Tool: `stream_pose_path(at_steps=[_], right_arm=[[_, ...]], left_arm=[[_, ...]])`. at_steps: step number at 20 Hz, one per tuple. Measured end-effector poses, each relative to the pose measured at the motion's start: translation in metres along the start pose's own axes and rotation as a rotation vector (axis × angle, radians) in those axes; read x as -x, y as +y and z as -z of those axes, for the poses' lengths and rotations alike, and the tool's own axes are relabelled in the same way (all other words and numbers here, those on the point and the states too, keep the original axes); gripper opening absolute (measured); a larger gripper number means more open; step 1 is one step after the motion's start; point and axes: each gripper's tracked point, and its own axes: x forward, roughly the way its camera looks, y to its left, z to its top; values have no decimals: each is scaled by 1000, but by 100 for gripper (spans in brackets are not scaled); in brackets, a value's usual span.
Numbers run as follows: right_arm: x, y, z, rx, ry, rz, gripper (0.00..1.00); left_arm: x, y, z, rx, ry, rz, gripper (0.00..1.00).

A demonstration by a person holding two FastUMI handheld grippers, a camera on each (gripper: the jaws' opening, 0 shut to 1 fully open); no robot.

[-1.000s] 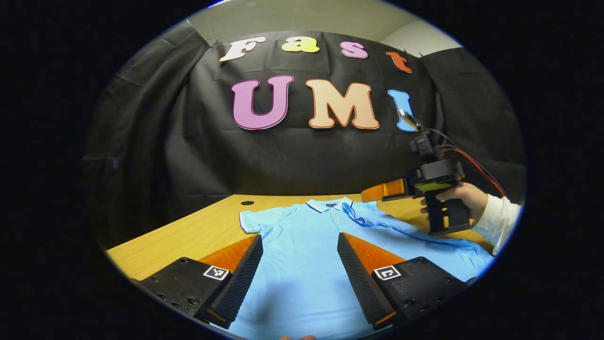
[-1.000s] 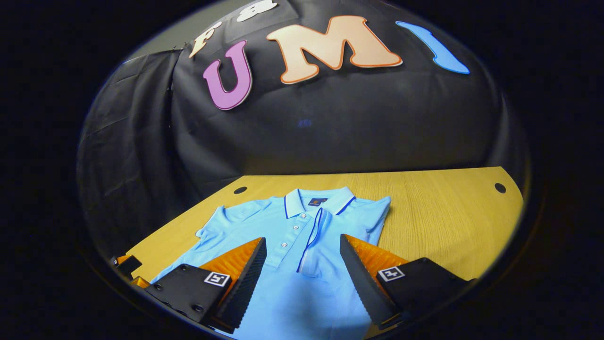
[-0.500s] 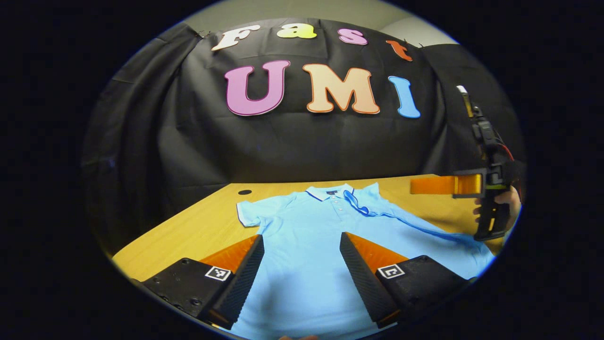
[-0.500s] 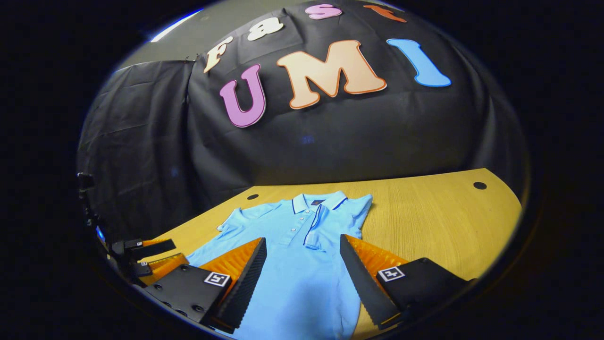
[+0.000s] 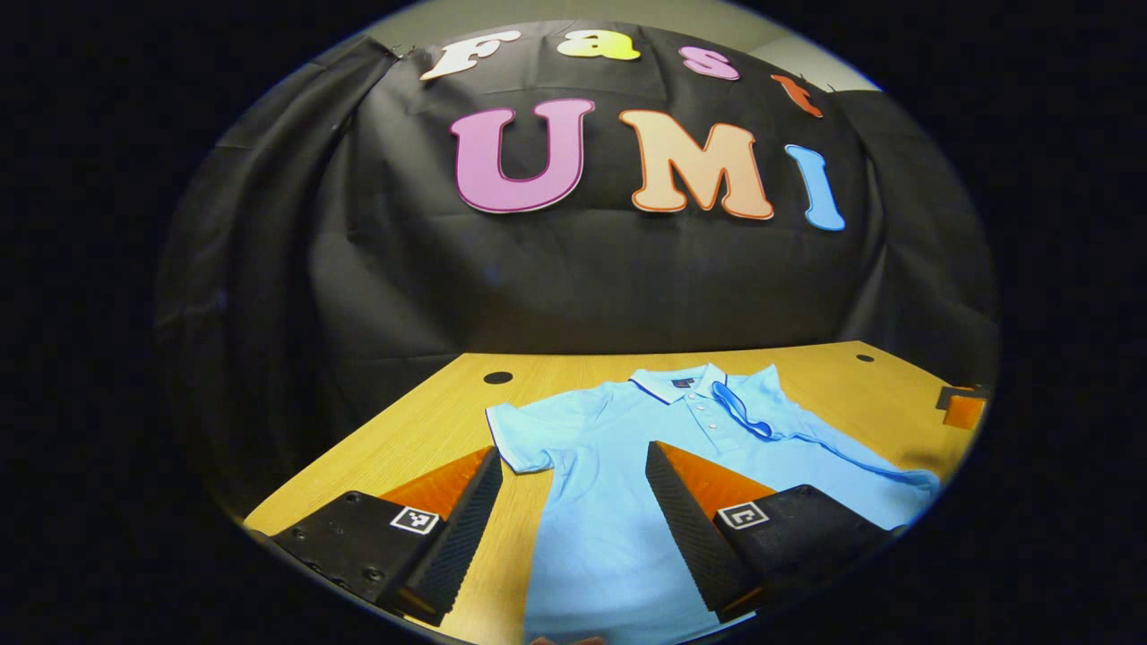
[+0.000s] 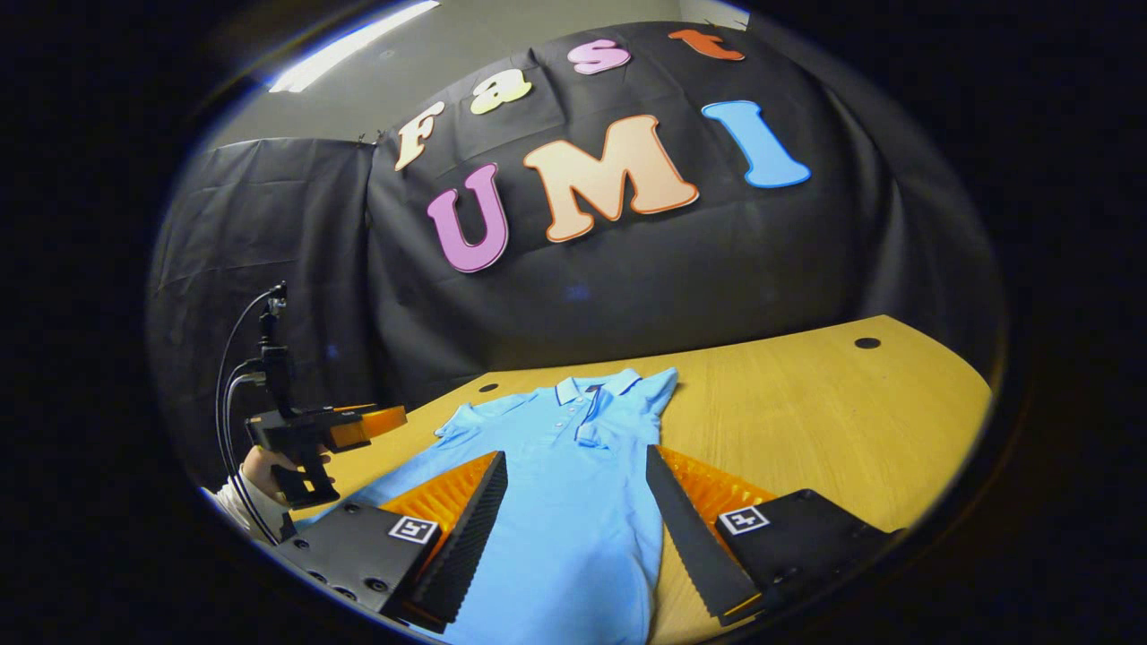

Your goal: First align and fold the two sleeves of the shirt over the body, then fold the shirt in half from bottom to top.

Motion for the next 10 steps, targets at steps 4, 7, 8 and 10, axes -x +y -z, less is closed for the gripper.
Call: stream_pose_path(at_steps=[4, 7, 8, 10], right_arm=[[19, -8, -6, -40, -27, 17, 97], [26, -12, -4, -50, -26, 27, 97], [28, -12, 0, -43, -19, 31, 97], [28, -13, 1, -28, -15, 36, 97]], left_arm=[[-50, 32, 14, 101, 105, 5, 96], [-85, 50, 22, 139, 177, 10, 95], [-94, 53, 25, 147, 203, 18, 95], [-113, 58, 30, 185, 248, 15, 95]])
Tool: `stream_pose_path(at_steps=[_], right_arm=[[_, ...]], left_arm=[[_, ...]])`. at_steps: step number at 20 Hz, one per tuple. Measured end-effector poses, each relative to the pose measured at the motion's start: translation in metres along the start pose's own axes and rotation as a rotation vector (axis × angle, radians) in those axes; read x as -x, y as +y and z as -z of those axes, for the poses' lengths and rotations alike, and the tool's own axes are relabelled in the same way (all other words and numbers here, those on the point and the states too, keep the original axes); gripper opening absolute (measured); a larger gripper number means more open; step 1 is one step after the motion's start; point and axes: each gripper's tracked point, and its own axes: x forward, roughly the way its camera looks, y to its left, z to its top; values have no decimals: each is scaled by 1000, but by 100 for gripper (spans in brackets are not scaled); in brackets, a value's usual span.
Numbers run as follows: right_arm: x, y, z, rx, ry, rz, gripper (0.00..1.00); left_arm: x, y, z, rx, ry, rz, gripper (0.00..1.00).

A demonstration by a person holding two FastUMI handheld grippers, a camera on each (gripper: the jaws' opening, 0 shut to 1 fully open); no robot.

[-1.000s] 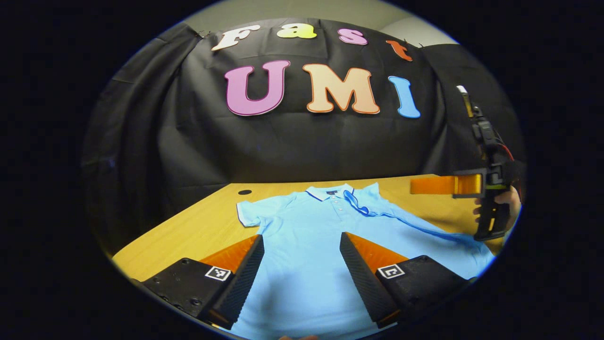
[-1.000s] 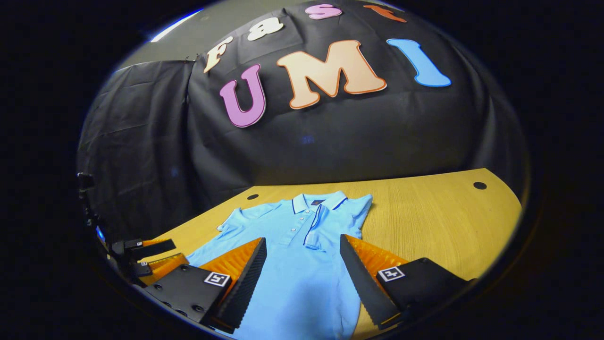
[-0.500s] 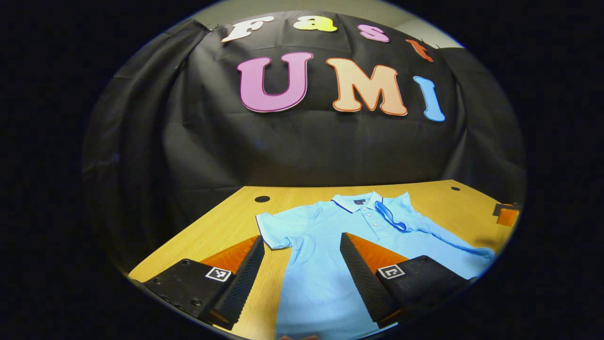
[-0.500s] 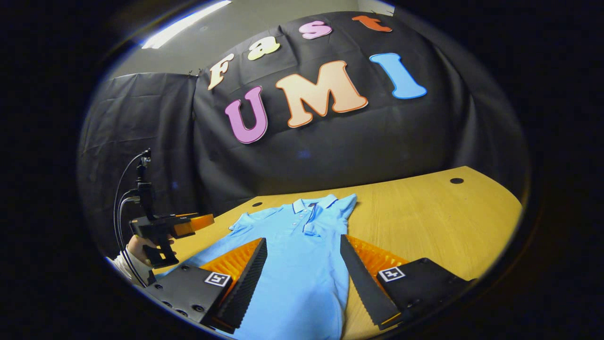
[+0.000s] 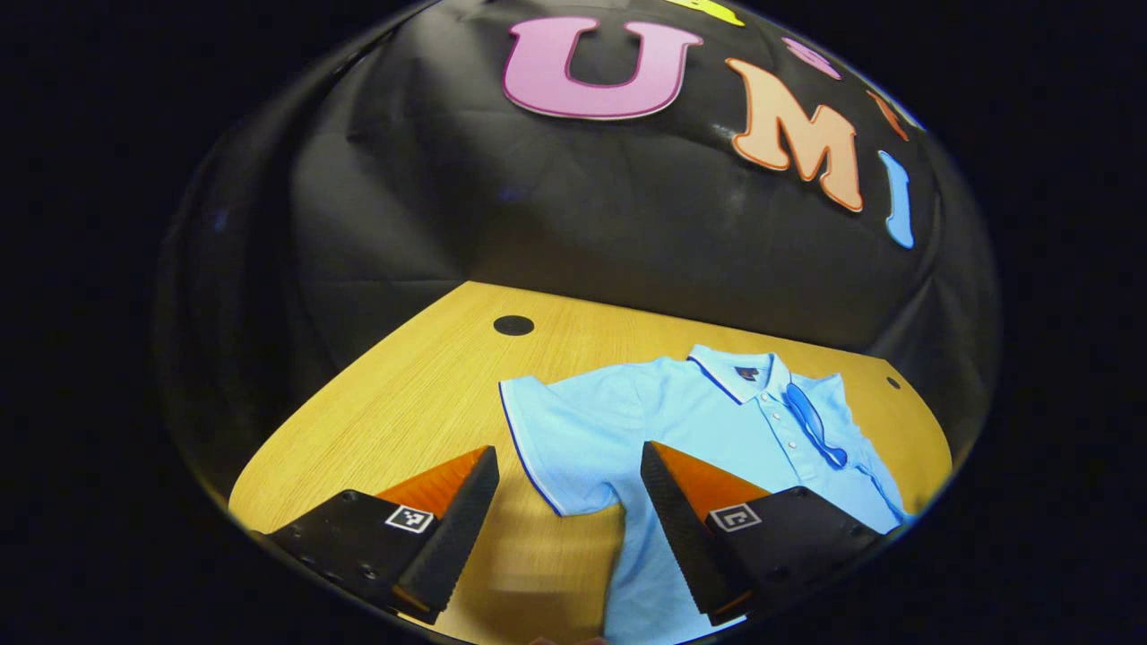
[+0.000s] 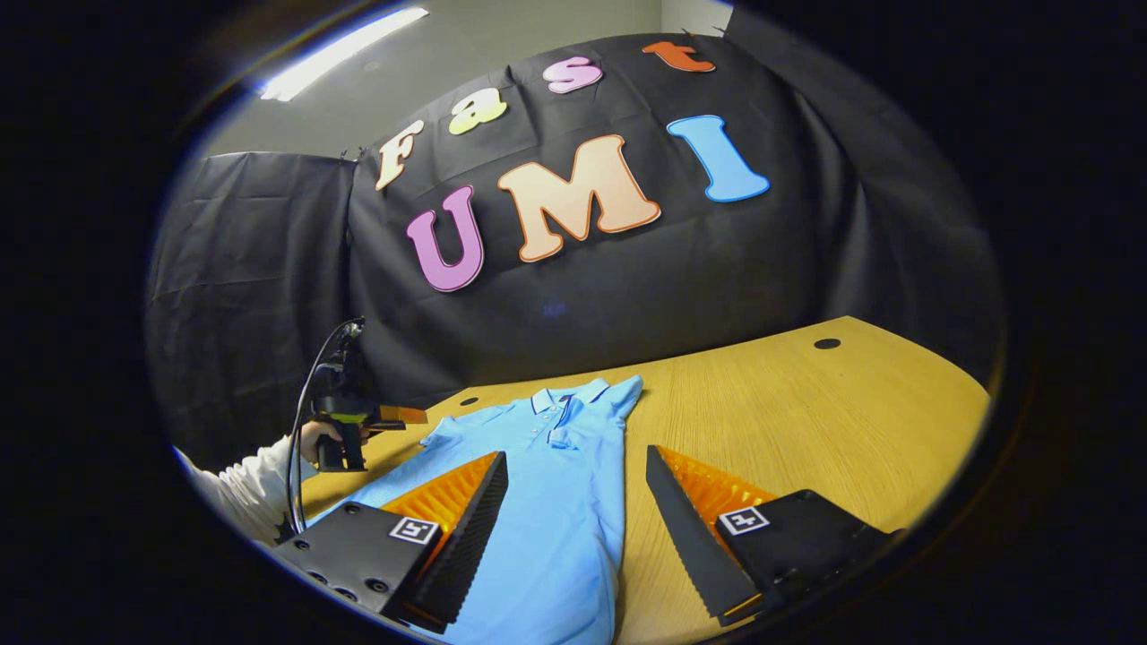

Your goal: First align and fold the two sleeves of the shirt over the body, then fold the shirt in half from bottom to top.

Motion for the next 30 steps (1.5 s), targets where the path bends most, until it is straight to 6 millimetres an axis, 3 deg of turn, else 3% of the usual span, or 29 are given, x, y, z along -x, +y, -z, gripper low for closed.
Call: stream_pose_path(at_steps=[6, 17, 23, 24, 29, 30], right_arm=[[2, 6, 3, 23, 12, -8, 97], [3, 5, 7, 6, 36, -17, 97], [5, 4, 7, -2, 36, -17, 97], [4, 5, 7, -4, 38, -20, 97], [3, 10, 11, 8, 50, -32, 97], [3, 9, 12, 10, 53, -31, 97]], left_arm=[[-44, 21, 3, -19, 75, -57, 94], [-58, 26, 17, -100, 134, -122, 89], [-61, 21, 18, -107, 131, -99, 72], [-63, 20, 18, -110, 133, -93, 62], [-64, 7, 19, -119, 135, -32, 37], [-64, 3, 19, -111, 135, -20, 24]])
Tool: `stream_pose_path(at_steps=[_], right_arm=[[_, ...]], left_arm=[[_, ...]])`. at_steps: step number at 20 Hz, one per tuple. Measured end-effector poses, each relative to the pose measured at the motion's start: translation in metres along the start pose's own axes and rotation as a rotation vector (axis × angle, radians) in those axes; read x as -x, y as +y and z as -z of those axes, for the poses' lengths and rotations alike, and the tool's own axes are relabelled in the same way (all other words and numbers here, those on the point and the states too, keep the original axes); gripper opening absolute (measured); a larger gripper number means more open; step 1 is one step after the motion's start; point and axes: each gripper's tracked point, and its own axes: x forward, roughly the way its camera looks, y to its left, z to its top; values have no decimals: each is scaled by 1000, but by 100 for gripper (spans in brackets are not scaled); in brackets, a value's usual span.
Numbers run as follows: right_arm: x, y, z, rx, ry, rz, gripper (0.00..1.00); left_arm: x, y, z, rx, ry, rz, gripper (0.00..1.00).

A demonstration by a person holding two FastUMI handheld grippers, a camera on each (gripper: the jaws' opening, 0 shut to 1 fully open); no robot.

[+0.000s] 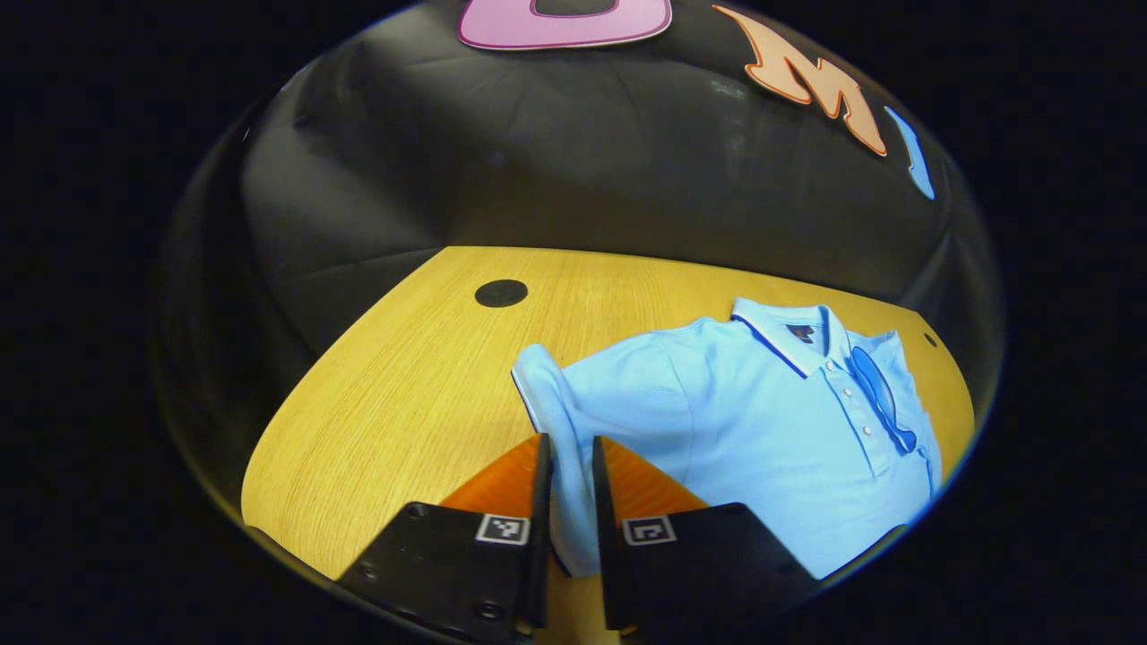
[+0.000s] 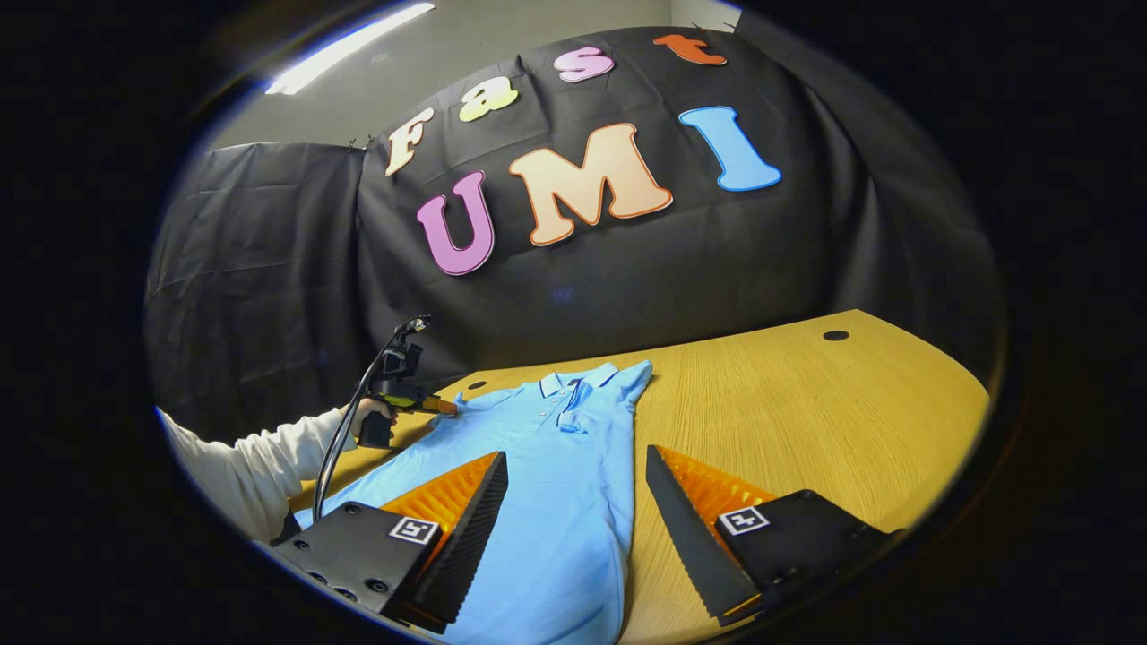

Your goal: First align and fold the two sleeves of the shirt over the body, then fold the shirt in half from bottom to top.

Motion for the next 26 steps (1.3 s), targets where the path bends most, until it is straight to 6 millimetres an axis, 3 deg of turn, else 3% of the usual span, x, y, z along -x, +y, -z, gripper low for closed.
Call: stream_pose_path(at_steps=[2, 3, 8, 10, 12, 13, 18, 22, 26], right_arm=[[-1, 0, 3, 2, 8, 0, 97], [-1, 1, 4, 2, 12, -2, 97], [-5, 4, 9, -1, 28, -13, 97], [-4, 1, 9, 2, 31, -7, 97], [-4, -2, 9, 4, 31, -1, 93], [-3, -4, 8, 6, 30, 4, 97], [-3, -6, 9, -4, 39, 8, 97], [0, -8, 7, 0, 32, 12, 97], [3, -10, 5, 0, 34, 12, 97]], left_arm=[[-1, -1, 1, -6, 8, -4, 4], [1, -1, 1, -11, 14, -12, 1], [5, -4, 0, -58, 52, -54, 0], [9, -14, -10, -86, 39, -50, 0], [18, -34, -24, -108, 10, -14, 0], [21, -46, -34, -118, -13, 7, 0], [32, -113, -62, -234, -79, 92, 0], [21, -168, -53, -277, -57, 171, 0], [6, -206, -45, -309, -49, 208, 1]])
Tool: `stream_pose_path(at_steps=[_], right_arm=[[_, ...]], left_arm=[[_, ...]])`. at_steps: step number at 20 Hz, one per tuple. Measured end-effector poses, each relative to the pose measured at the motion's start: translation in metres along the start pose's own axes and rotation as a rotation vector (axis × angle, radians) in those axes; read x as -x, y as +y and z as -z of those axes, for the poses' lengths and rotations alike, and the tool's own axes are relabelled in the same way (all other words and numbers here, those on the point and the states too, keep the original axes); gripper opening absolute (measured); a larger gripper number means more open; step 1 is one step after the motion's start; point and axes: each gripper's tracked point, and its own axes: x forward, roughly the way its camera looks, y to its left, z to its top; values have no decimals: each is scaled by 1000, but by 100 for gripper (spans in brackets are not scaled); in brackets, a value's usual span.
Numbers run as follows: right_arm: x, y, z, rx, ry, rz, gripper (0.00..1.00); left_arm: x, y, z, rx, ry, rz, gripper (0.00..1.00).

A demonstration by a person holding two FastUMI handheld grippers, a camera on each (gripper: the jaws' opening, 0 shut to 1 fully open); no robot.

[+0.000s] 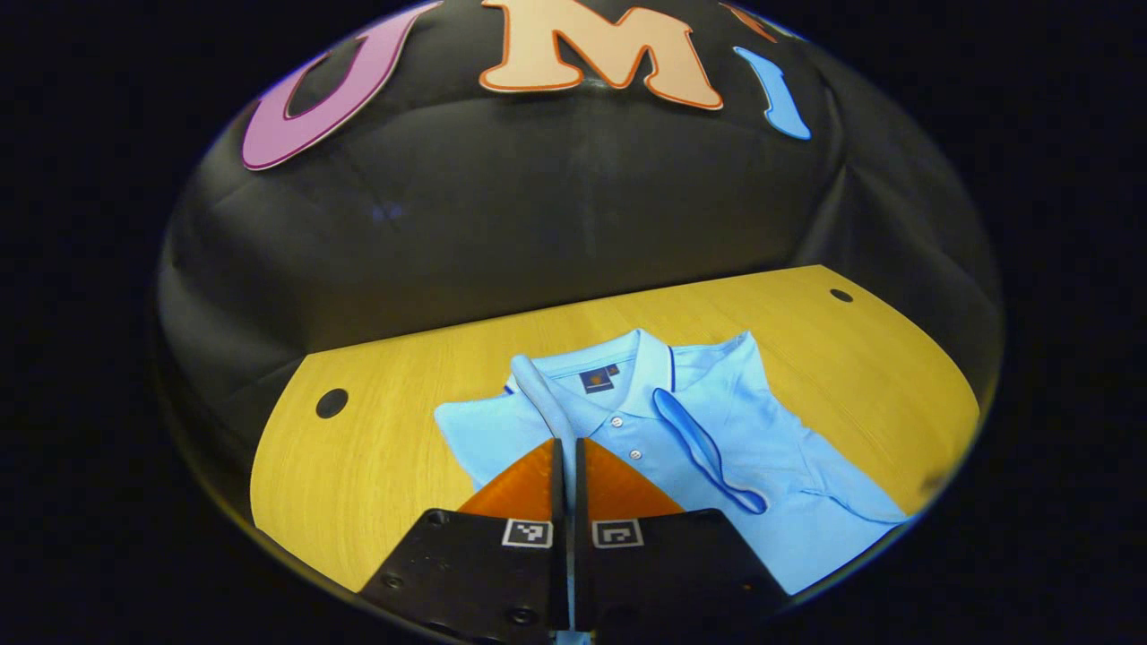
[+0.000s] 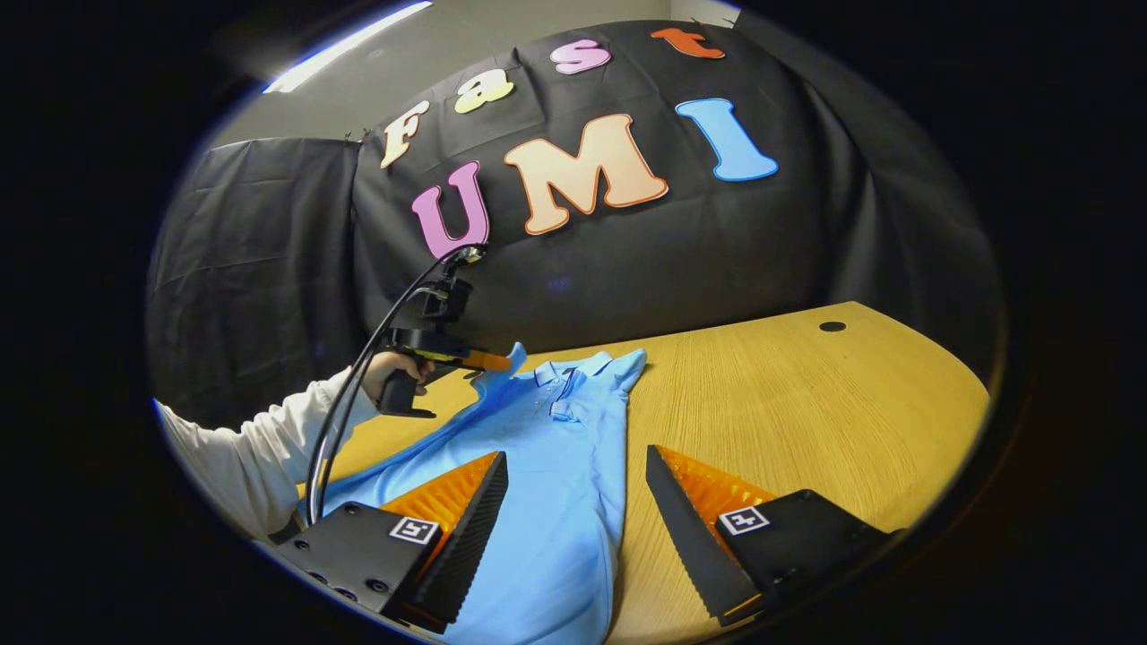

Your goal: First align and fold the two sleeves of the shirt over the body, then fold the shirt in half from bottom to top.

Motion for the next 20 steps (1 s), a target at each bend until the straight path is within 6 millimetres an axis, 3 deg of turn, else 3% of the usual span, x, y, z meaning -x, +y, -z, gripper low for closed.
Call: stream_pose_path(at_steps=[3, 5, 6, 7, 8, 11, 14, 20], right_arm=[[-1, 1, 2, 3, 6, -2, 97], [0, 1, 1, 4, 6, -3, 97], [-1, 1, 0, 3, 6, -5, 97], [-1, 1, 1, 3, 7, -6, 97], [-1, 2, 2, 5, 10, -7, 97], [-2, 5, 4, 12, 16, -16, 97], [-2, 14, 1, 29, 20, -33, 97], [20, 29, 12, 88, 43, -52, 97]], left_arm=[[-3, -20, 3, -14, 10, 32, 7], [-1, -21, 3, -22, 8, 22, 31], [4, -21, 2, -19, -1, 18, 60], [10, -19, 1, -15, -10, 10, 72], [16, -13, -1, -12, -21, -7, 100], [40, -8, 0, 15, -50, -8, 97], [80, -4, 13, 37, -65, -2, 97], [181, -2, 69, 40, -81, -12, 97]])
